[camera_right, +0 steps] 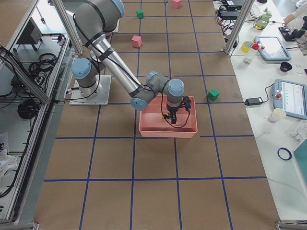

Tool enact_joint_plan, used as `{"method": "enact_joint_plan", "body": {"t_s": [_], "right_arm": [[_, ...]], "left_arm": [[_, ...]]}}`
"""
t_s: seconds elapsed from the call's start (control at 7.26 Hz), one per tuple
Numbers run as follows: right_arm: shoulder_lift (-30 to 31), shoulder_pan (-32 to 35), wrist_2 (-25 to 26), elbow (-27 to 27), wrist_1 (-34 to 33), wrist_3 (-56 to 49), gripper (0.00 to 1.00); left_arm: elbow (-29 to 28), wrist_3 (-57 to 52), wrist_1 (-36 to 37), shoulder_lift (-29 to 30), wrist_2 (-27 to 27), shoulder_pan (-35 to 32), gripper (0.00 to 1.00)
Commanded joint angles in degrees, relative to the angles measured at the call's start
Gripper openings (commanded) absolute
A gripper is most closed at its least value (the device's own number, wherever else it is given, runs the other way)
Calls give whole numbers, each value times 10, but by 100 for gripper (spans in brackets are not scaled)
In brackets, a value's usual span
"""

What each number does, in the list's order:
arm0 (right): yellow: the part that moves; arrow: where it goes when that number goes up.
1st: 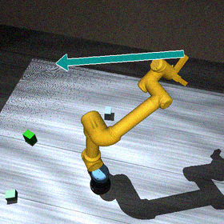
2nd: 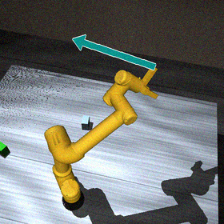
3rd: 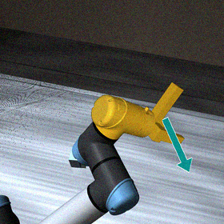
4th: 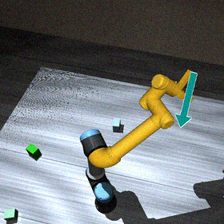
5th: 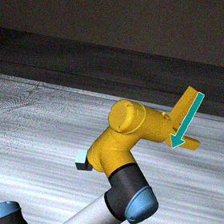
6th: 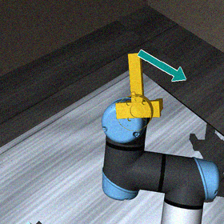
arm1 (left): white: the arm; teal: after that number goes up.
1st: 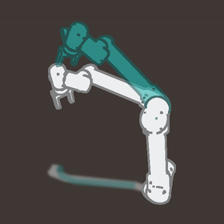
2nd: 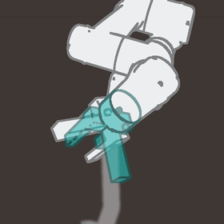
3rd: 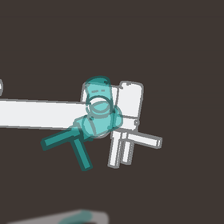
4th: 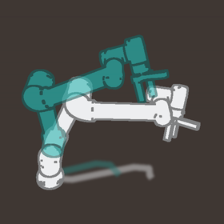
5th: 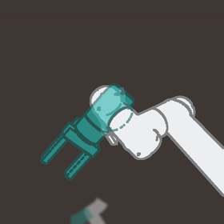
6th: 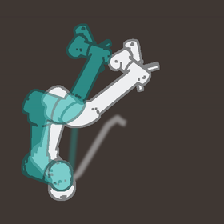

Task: Align button upright
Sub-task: 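Lower the right gripper into the bin and grasp the switch body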

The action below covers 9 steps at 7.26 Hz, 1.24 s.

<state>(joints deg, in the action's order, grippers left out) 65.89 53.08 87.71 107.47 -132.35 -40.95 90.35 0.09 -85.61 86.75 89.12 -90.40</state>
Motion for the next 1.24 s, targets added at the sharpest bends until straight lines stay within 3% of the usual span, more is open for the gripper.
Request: {"method": "enact_joint_plan", "body": {"t_s": [0.0,0.28,1.1], "right_arm": [[-4,0,0,3,-2,0,97],[-5,0,1,5,-4,-1,96],[-3,0,16,7,1,-2,0]], "left_arm": [[-1,0,0,0,-1,1,100],[0,0,0,0,0,0,100],[-2,0,1,1,-1,1,100]]}}
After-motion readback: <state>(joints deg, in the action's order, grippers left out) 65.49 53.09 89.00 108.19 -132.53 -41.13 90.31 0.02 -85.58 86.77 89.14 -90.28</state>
